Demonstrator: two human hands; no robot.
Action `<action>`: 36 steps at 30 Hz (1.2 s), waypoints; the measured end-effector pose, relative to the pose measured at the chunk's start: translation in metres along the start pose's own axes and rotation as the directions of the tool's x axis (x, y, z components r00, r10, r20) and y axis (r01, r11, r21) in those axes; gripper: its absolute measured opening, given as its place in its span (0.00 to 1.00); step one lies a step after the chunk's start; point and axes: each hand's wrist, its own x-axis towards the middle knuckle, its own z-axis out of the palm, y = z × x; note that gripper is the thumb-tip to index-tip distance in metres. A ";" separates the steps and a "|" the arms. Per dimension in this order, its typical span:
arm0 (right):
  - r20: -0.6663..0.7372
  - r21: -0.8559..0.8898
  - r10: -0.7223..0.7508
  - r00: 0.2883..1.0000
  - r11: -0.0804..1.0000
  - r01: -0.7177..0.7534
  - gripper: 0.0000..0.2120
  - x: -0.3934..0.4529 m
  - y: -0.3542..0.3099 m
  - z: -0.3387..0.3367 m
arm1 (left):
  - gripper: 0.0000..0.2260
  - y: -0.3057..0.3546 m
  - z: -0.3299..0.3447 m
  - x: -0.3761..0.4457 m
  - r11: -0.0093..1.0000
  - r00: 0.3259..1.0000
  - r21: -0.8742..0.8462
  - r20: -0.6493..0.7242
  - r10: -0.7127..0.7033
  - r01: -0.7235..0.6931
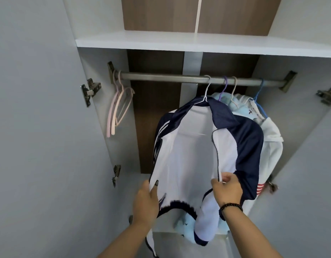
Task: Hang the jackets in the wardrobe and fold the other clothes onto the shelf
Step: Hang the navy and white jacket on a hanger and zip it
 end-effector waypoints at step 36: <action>0.313 -0.314 0.252 0.916 0.937 -0.151 0.04 -0.209 0.149 -0.122 | 0.16 -0.046 -0.021 -0.167 0.790 0.838 -0.281 0.208 -0.504 0.545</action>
